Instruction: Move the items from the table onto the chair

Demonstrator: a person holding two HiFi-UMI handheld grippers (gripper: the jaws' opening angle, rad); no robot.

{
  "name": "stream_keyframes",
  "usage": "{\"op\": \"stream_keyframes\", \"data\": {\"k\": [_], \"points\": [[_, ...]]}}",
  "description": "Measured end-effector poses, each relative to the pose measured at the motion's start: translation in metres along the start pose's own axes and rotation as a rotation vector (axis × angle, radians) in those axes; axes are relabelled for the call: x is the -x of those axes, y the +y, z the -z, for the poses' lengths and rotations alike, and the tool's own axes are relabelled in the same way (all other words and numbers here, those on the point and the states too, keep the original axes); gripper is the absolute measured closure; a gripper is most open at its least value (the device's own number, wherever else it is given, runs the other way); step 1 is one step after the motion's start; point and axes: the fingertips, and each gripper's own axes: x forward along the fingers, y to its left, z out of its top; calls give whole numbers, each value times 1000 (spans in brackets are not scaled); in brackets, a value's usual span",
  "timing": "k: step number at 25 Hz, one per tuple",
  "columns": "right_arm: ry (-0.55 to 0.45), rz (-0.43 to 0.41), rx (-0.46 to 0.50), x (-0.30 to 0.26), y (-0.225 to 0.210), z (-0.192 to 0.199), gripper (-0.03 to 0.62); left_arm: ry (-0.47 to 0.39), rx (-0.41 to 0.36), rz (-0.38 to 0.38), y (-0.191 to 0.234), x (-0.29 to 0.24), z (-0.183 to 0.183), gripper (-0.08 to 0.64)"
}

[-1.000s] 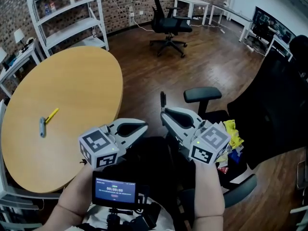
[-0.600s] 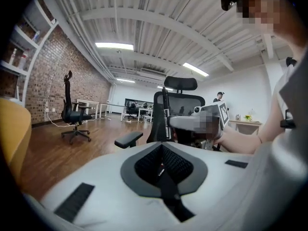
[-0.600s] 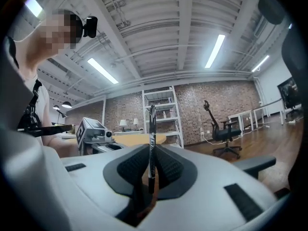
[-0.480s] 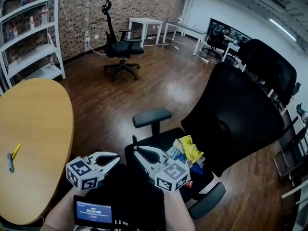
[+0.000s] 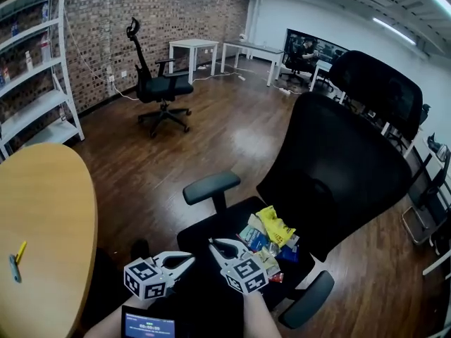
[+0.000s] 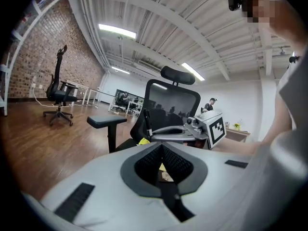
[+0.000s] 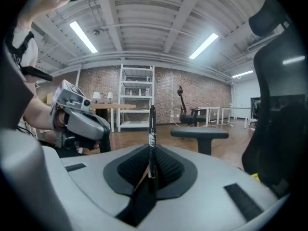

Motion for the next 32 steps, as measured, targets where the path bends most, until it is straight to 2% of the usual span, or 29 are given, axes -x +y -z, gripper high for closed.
{"op": "stream_keyframes", "data": {"k": [6, 10, 15, 18, 23, 25, 28, 32], "points": [[181, 69, 34, -7, -22, 58, 543, 65, 36, -16, 12, -33, 23, 554], [318, 94, -6, -10, -37, 107, 543, 125, 57, -10, 11, -53, 43, 554], [531, 193, -37, -5, -66, 168, 543, 137, 81, 1, 4, -58, 52, 554], [620, 201, -25, -13, -64, 192, 541, 134, 88, -13, 9, -50, 53, 554], [694, 213, -67, 0, -66, 213, 540, 130, 91, -19, 9, -51, 54, 554], [694, 223, -93, 0, -68, 216, 538, 133, 92, -24, 11, -48, 55, 554], [691, 224, -123, -1, -67, 218, 443, 134, 97, -30, 14, -45, 56, 554], [667, 241, -107, 0, -71, 208, 443, 136, 95, -26, 11, -44, 58, 554]]}}
